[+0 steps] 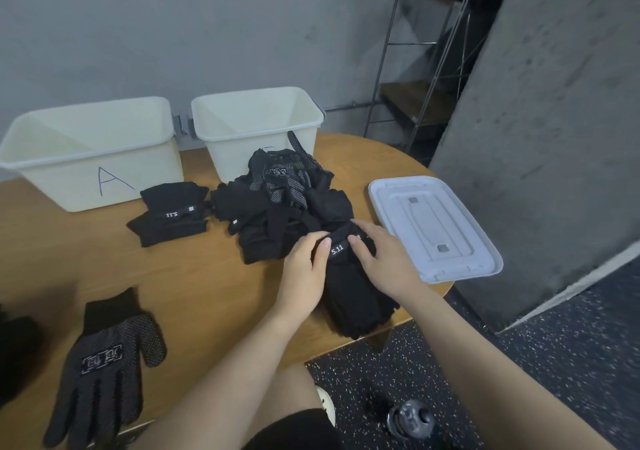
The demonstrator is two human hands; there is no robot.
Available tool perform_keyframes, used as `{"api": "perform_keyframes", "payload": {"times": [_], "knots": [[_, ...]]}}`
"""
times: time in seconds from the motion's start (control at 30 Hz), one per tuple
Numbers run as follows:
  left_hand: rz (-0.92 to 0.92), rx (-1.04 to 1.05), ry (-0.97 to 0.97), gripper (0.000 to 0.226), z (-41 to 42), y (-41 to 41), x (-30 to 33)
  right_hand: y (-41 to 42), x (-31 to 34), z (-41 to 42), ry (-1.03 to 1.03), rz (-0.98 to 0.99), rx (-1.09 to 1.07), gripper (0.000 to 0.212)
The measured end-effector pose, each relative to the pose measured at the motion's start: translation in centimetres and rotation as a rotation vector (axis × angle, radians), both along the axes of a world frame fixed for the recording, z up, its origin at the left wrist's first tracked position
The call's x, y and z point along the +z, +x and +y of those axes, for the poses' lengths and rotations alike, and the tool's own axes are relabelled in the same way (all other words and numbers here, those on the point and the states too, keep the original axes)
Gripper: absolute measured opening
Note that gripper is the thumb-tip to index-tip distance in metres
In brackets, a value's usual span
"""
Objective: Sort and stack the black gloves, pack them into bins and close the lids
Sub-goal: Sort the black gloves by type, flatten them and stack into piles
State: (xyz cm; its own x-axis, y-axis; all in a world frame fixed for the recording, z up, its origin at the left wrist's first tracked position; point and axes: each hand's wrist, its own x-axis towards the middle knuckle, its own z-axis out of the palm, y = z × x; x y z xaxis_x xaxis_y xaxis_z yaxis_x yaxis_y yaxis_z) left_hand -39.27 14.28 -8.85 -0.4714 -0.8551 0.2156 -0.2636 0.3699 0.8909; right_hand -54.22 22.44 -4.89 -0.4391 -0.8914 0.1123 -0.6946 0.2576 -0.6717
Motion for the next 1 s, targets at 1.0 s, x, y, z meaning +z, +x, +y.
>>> {"api": "perform_keyframes", "payload": {"times": [1.0], "knots": [[-0.731,0.160,-0.130,0.057,-3.3,30.4,1.7,21.5,-1.4,-9.0,0.042,-0.049,0.331,0.033]]}}
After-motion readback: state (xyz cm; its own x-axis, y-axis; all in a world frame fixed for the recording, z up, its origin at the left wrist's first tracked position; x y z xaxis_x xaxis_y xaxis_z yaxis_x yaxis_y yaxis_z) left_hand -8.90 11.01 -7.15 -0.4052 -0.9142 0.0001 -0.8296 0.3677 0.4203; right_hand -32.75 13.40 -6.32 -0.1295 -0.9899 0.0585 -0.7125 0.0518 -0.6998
